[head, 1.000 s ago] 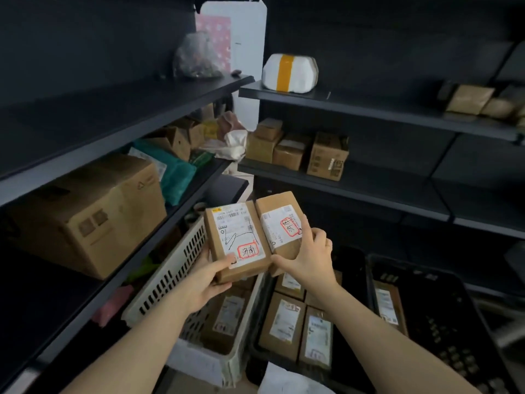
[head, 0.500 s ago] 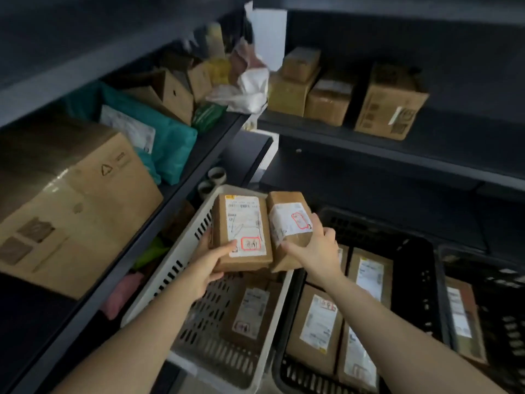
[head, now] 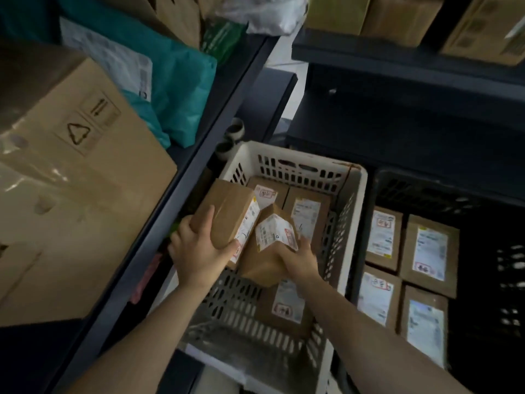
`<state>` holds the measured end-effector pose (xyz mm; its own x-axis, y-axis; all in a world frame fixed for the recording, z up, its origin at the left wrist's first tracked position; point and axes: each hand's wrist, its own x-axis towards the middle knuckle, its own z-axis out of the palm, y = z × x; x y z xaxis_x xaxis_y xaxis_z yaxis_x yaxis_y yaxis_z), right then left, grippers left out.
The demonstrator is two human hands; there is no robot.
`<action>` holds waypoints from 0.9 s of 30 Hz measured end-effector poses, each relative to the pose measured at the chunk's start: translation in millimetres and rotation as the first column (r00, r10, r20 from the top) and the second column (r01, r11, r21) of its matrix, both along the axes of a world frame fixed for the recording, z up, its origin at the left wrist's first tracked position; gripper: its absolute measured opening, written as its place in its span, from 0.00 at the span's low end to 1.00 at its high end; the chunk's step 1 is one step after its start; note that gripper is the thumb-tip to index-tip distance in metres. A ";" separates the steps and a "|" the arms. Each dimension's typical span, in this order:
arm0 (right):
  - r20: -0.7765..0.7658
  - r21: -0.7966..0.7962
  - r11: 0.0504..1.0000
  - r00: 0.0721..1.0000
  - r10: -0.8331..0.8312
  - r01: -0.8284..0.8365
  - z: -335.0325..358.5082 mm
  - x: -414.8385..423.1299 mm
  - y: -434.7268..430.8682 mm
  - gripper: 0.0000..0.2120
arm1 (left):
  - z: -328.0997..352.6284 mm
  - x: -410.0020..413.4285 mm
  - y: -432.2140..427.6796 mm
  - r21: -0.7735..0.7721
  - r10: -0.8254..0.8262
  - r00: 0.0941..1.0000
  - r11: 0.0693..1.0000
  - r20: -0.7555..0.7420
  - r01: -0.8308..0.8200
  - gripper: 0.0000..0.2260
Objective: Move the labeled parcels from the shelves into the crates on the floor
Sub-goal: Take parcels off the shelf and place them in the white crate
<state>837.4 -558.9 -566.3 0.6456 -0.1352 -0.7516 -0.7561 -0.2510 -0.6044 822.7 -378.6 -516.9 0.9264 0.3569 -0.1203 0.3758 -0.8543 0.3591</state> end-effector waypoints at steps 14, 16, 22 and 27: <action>-0.071 0.136 0.964 0.973 -0.220 0.228 -67.1 -46.6 64.4 0.40 | -39.8 -11.4 36.9 -0.162 0.017 0.996 0.987 0.087 -0.003 0.40; -0.064 0.090 0.974 0.977 -0.203 0.208 -75.4 -48.8 69.9 0.38 | -41.9 -10.6 36.5 -0.137 0.001 0.995 0.990 0.101 0.013 0.39; -0.028 -0.044 0.985 0.986 -0.167 0.166 -86.7 -61.6 67.1 0.41 | -52.3 -18.4 28.4 -0.091 -0.058 0.994 0.994 0.090 0.067 0.40; -0.024 -0.012 1.000 1.000 -0.007 0.007 -91.8 -59.5 62.7 0.32 | -54.4 -15.3 24.4 -0.127 0.007 0.997 0.992 0.072 0.002 0.39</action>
